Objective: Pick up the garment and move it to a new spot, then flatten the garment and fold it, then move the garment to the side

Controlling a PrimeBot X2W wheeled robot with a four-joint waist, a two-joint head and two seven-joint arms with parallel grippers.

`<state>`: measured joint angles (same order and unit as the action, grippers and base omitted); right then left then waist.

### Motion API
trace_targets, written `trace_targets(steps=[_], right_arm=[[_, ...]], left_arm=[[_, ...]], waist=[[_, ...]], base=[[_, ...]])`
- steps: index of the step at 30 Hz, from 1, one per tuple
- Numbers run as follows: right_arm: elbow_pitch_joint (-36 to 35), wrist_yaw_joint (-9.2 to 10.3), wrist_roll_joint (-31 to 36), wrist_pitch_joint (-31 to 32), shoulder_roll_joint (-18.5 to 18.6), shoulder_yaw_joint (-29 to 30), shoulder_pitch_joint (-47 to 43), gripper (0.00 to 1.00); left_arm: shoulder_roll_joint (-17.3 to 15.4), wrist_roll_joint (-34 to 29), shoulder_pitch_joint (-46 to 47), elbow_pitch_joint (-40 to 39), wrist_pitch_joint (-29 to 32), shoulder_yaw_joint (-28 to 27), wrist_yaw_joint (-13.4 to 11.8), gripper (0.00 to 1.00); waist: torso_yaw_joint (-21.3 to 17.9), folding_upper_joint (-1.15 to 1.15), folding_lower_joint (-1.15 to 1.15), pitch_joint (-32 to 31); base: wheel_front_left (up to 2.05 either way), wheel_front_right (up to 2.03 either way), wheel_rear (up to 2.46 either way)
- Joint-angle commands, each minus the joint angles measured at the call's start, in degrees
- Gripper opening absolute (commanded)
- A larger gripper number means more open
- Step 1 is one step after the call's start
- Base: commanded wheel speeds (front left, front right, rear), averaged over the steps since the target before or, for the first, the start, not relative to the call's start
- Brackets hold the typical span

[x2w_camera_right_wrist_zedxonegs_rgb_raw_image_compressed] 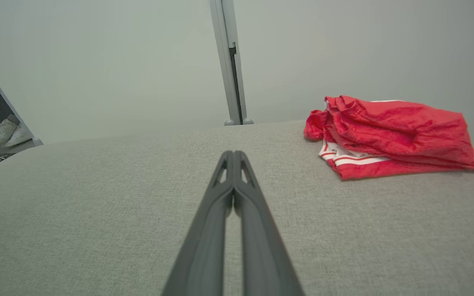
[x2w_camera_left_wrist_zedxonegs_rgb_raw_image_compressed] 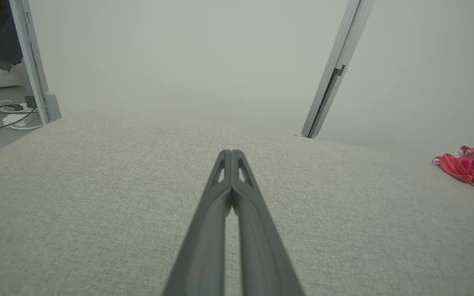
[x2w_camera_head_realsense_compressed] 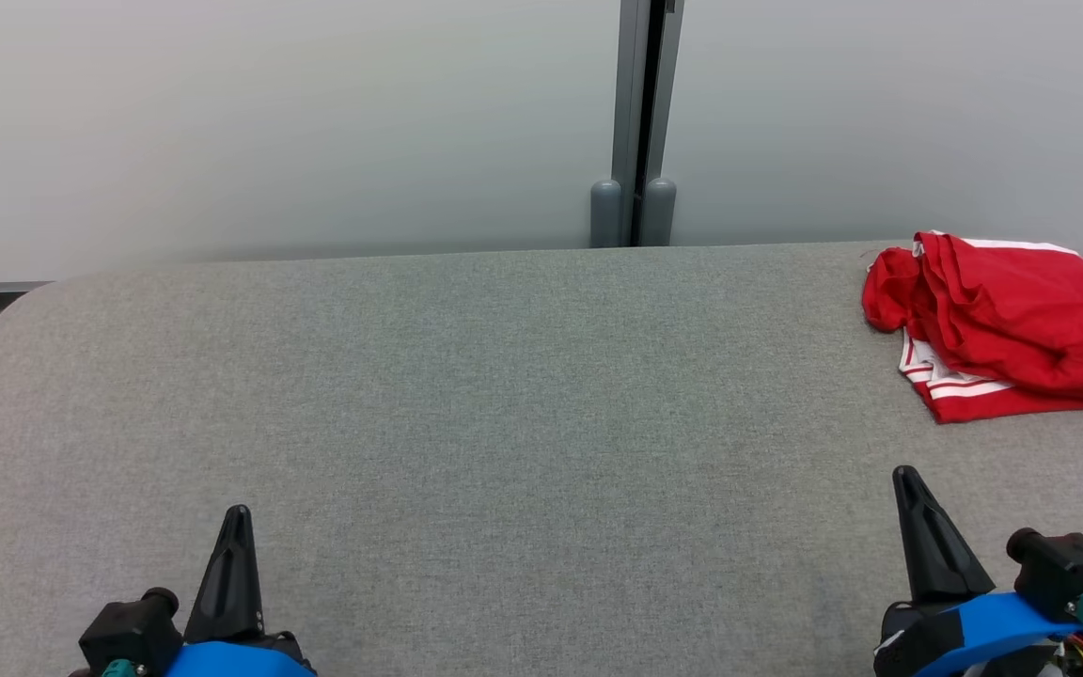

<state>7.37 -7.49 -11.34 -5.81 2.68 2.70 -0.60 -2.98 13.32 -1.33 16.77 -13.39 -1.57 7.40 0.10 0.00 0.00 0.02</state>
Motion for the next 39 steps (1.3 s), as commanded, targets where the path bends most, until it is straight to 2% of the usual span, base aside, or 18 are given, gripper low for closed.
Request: trace_targets(steps=[1,19,39], right_arm=[[-0.6,0.0,-2.1,0.2,0.1,0.3,0.6,0.0],[1.0,0.0,-20.8,3.1,0.2,1.1,2.2,0.0],[2.5,0.0,-37.6,5.7,0.2,1.9,3.7,0.0]], left_arm=[[-0.2,1.8,1.4,-0.8,0.4,-0.5,0.0,0.0],[-0.1,20.2,2.8,-1.6,4.9,-1.4,0.0,0.0],[-0.1,36.6,4.3,-2.0,9.1,-2.5,0.1,0.0]], waist=[[0.0,0.0,0.0,0.0],[0.0,0.0,0.0,0.0],[0.0,0.0,0.0,0.1]], base=[[0.0,0.0,0.0],[0.0,0.0,0.0],[0.0,0.0,0.0]])
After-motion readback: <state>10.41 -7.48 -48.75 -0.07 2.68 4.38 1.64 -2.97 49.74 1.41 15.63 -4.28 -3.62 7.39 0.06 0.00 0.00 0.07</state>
